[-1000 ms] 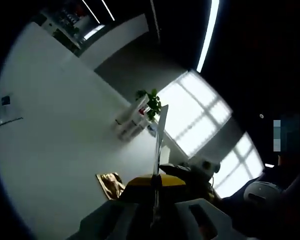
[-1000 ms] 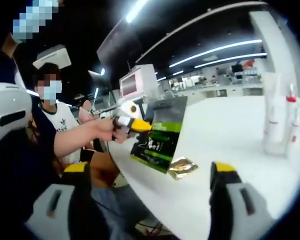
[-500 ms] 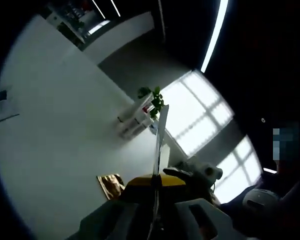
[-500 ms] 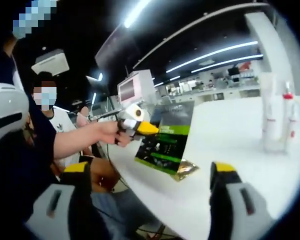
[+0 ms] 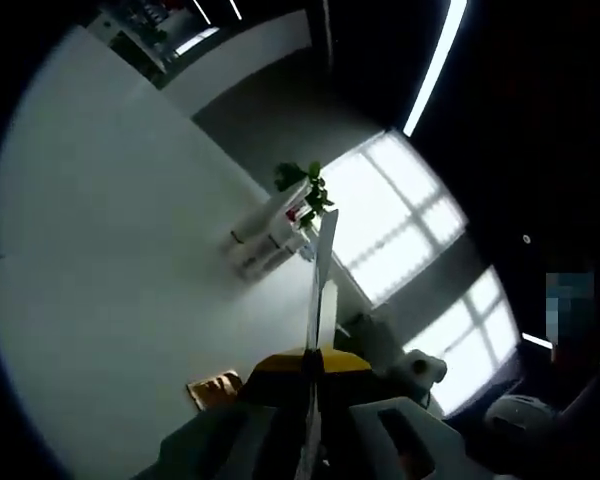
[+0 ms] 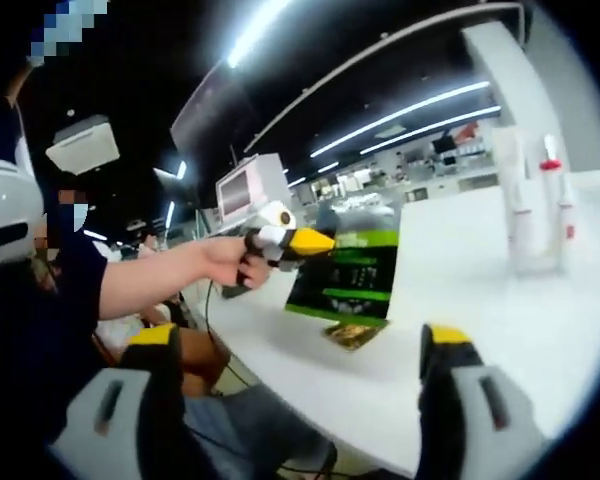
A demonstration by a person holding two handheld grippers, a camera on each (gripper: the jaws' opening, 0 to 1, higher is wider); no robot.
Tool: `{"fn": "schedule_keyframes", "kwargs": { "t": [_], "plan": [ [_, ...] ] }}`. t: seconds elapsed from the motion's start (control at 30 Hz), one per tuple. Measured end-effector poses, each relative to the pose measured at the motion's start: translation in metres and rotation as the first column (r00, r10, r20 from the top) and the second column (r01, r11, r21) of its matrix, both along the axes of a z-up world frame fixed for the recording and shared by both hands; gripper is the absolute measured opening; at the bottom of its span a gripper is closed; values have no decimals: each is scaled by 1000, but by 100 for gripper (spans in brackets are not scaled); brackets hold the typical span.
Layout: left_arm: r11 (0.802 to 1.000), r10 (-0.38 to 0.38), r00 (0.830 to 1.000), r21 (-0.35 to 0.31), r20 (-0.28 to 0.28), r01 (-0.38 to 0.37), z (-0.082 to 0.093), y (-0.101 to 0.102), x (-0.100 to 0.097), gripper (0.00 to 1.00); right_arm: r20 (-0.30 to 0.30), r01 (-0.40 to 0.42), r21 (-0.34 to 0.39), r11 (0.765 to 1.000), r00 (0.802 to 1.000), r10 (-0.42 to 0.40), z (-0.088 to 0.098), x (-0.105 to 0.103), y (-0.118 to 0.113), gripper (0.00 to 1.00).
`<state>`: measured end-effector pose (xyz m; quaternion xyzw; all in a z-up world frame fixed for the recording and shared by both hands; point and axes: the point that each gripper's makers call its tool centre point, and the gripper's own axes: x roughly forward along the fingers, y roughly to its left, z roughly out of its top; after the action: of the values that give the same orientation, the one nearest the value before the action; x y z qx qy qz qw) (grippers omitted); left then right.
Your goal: Arrange the skincare products in the storage area until every visible bottle or jar stands upright without overlapping.
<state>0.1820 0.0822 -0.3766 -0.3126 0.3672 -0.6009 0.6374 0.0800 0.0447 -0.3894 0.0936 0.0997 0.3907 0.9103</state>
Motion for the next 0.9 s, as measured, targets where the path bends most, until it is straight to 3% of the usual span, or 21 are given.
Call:
{"fn": "schedule_keyframes", "kwargs": {
  "t": [0.23,0.37,0.47,0.57,0.9],
  "plan": [
    [1000,-18,1000,3,-12,18,4,-3,12,0,24,55,-39,998,998,-54,2,6,-11,100],
    [999,-33,999,22,-10,33,5,-7,11,0,-12,111,-127,986,993,-113,-10,12,-25,99],
    [998,-37,999,42,-6,37,3,-7,17,0,10,140,-136,981,990,-140,-7,15,-29,100],
    [998,-39,999,49,-12,39,1,-8,24,0,7,147,-123,981,989,-147,-6,16,-31,100],
    [997,-43,998,56,-35,45,-8,-18,43,0,-14,146,-176,973,988,-151,-15,14,-33,99]
  ]
}}
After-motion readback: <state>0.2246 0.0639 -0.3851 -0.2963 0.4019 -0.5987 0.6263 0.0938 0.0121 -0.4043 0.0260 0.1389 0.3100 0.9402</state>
